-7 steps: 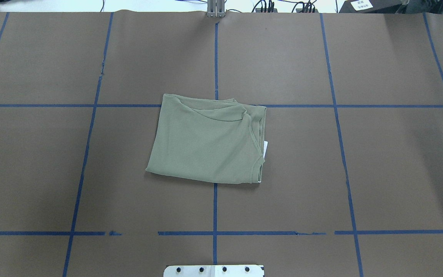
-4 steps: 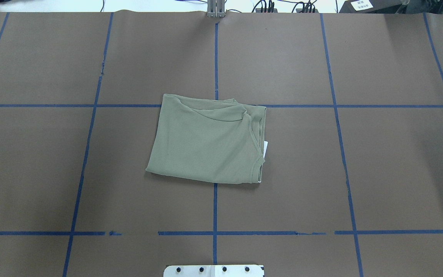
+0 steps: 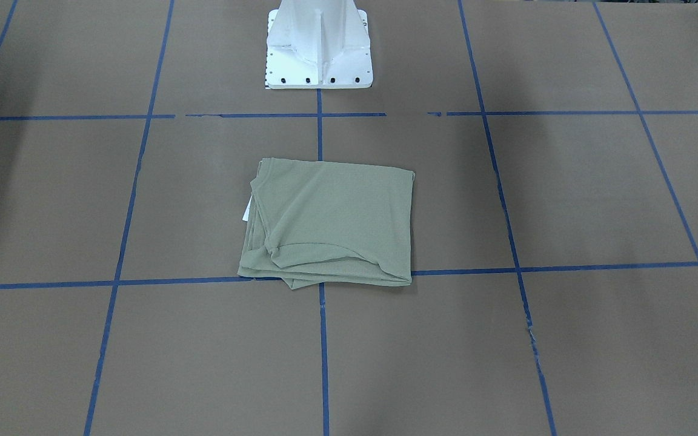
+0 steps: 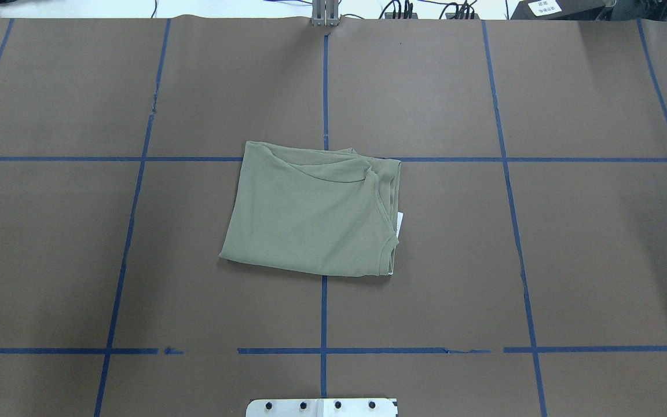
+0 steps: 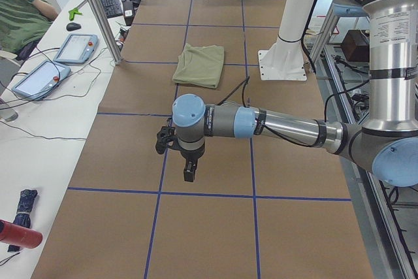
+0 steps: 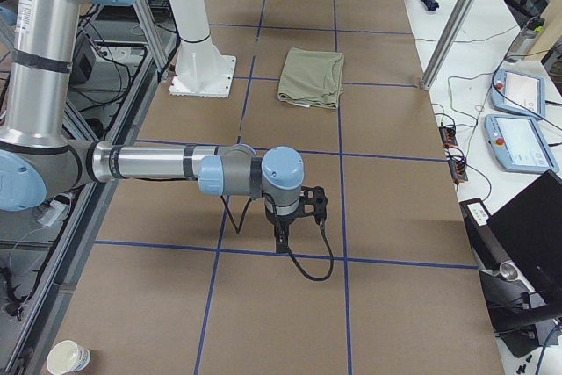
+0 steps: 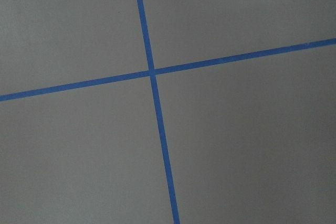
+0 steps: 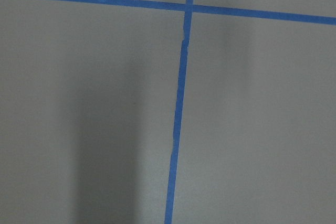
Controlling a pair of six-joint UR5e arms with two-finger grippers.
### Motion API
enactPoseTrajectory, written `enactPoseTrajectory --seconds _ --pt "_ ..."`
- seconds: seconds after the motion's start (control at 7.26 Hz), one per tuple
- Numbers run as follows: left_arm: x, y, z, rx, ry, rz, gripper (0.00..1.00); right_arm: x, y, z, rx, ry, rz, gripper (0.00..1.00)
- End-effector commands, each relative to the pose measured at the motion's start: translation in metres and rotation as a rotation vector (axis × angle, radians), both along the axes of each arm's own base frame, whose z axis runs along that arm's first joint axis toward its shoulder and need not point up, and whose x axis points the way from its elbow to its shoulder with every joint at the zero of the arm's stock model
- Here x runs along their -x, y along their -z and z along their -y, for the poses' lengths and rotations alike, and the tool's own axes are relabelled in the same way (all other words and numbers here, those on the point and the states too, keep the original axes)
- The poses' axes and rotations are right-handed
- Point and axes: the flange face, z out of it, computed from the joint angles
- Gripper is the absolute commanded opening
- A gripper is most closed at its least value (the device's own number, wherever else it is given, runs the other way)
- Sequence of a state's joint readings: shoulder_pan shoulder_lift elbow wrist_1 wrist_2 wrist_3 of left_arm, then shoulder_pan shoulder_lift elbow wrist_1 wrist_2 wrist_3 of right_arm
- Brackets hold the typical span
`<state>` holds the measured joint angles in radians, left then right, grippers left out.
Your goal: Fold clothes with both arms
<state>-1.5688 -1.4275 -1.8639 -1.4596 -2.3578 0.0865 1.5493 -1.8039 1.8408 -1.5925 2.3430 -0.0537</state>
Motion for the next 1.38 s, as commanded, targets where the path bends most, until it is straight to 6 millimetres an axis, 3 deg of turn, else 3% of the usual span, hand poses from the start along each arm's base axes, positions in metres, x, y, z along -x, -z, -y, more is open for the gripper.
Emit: enactPoseTrajectory --seconds 0.0,1.24 --pt "-0.001 -0.001 -0.002 -0.013 0.002 -0.002 1.0 0.0 0.001 0.001 -0.001 -0.001 0.002 1.0" --pt "-0.002 0.007 -0.004 -0.037 -0.005 0.0 1.0 0.001 0.001 0.001 -0.01 -0.001 0.009 1.0"
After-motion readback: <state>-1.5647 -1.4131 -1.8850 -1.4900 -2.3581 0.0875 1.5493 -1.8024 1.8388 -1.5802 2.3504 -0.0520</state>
